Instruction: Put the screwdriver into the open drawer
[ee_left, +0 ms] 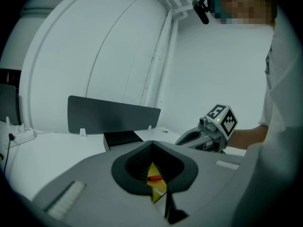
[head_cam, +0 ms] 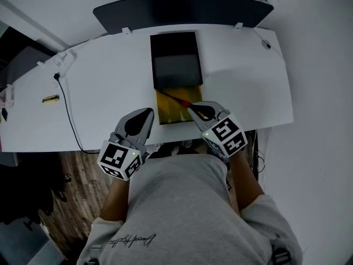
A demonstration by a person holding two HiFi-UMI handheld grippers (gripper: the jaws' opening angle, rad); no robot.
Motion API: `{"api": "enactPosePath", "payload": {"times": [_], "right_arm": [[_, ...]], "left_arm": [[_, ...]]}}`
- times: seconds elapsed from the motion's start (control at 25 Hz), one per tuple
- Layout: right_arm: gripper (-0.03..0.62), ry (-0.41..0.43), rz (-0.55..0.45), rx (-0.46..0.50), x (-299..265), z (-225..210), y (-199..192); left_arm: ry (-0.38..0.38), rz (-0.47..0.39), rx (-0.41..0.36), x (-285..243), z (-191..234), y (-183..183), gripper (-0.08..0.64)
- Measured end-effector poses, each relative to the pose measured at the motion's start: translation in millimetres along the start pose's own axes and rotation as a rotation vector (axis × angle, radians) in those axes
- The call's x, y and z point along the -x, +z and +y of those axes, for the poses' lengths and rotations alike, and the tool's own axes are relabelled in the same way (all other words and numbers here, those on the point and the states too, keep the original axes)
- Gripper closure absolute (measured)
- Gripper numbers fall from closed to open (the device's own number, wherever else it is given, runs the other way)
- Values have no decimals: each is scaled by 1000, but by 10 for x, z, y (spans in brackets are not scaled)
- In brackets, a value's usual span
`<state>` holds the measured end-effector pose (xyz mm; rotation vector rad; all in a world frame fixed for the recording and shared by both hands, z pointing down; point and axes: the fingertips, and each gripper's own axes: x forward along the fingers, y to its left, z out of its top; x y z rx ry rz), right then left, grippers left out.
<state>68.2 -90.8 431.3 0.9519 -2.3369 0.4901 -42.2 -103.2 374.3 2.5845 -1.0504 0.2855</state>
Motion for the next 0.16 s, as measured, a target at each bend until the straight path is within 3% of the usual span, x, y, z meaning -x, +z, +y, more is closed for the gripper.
{"api": "enactPosePath", "payload": {"times": [0.16], "right_arm": [[580, -2, -2, 6, 32, 11, -17]], "left_arm": [[0, -6, 3, 18, -40, 1, 560]]}}
